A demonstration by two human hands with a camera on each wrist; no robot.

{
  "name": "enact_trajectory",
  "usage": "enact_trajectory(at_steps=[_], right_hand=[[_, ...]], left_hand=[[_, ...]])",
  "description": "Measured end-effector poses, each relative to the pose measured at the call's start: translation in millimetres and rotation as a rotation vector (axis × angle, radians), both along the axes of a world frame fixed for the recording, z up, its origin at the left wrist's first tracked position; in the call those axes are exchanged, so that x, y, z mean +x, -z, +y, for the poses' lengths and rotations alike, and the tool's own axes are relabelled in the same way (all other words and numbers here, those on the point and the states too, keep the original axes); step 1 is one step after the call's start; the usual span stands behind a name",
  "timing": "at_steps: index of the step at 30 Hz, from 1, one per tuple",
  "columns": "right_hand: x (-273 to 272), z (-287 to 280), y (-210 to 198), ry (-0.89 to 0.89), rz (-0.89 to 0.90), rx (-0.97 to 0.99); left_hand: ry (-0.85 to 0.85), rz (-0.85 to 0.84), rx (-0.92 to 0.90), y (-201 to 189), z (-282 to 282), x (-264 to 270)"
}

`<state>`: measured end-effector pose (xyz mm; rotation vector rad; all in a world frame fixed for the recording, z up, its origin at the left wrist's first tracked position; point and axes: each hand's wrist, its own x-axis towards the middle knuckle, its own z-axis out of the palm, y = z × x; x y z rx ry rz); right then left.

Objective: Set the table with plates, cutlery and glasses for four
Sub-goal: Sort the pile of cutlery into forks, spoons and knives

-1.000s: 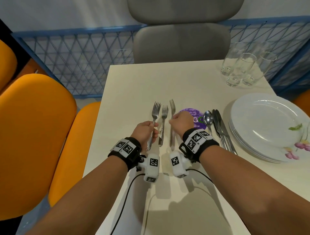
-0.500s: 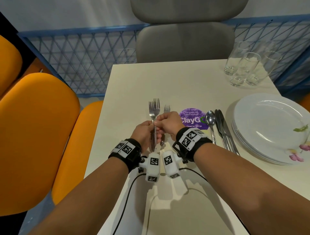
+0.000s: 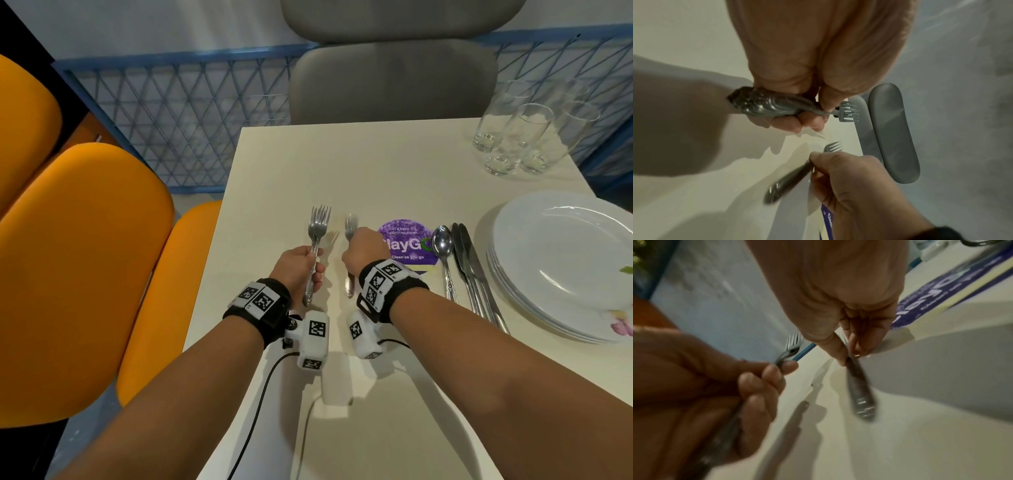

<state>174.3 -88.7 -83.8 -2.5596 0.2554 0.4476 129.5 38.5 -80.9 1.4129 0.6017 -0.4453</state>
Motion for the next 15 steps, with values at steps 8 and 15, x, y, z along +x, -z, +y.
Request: enact_trajectory(at_steps=[8,15], right_hand=[[-3,-7,8,0.245,-0.014,0.315],[-21,-13,-4,0.403,0.114,0.923]], left_hand=[[-0.045,0.011,-0.014,6,-8,3],[-0.033,-0.008,-0.184,-1,-22,4]])
